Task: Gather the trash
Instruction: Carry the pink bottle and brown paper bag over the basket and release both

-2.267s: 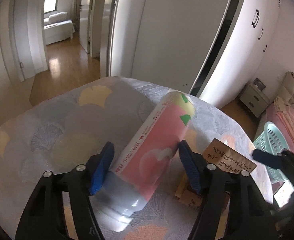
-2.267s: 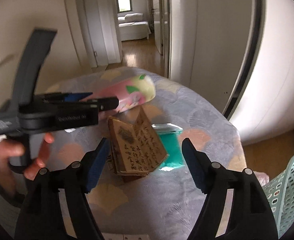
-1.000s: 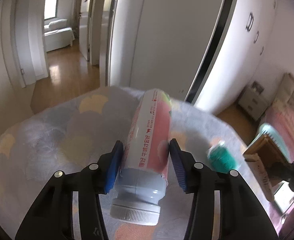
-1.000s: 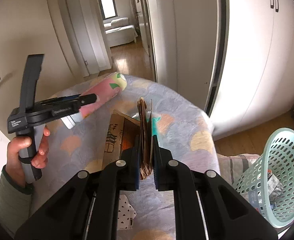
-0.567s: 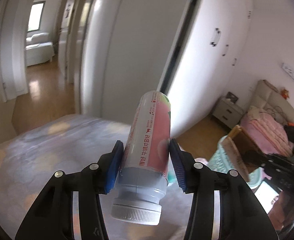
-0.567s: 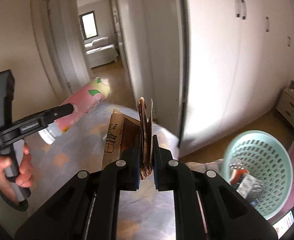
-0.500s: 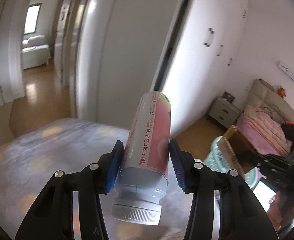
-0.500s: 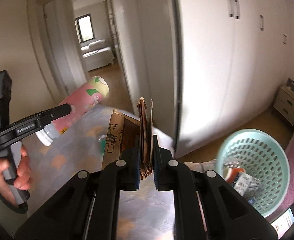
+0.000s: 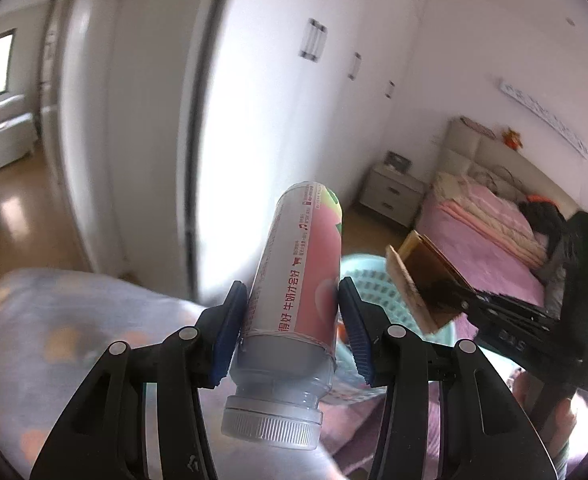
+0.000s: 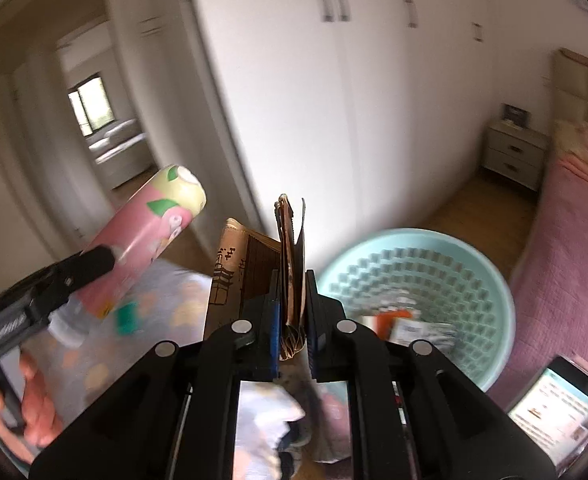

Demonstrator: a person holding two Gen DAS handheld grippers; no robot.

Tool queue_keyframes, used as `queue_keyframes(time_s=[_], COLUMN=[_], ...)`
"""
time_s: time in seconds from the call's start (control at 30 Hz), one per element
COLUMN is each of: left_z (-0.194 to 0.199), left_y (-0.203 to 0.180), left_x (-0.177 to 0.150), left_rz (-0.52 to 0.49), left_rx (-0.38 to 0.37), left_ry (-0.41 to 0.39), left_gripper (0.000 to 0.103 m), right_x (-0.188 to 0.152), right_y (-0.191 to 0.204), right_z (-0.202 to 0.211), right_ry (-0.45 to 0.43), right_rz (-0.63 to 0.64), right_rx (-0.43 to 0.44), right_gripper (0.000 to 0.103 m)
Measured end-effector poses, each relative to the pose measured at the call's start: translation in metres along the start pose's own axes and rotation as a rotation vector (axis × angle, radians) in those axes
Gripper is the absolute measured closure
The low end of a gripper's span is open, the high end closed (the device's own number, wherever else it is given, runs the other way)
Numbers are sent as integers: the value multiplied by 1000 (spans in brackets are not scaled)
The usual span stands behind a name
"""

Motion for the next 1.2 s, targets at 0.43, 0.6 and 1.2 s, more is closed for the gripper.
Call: queue_keyframes(time_s=[0.43, 0.6, 1.2], left_z=[-101, -132, -93], left_y=[-77, -88, -74], left_x=[-4, -5, -10], left_rz=[-86, -98, -81], left_rx=[-64, -55, -41], left_ry=[163, 211, 137], left_gripper=[57, 56, 50], right_x=[-4, -7, -15], right_y=[-99, -124, -130], right_z=[-37, -51, -53], right_ry=[89, 114, 111], right_rz=[-213, -270, -292], right_rx=[-114, -135, -106], right_gripper=[94, 94, 47])
Point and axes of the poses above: each gripper's, at about its wrist camera, not at the fingertips, and z roughly against the way its jaws point, y to its left, x to its top, the point moved 7 cm from there along -z, roughly the way its jaws point, and after that the axes turned 13 degrees about y, right-handed, at the moved point
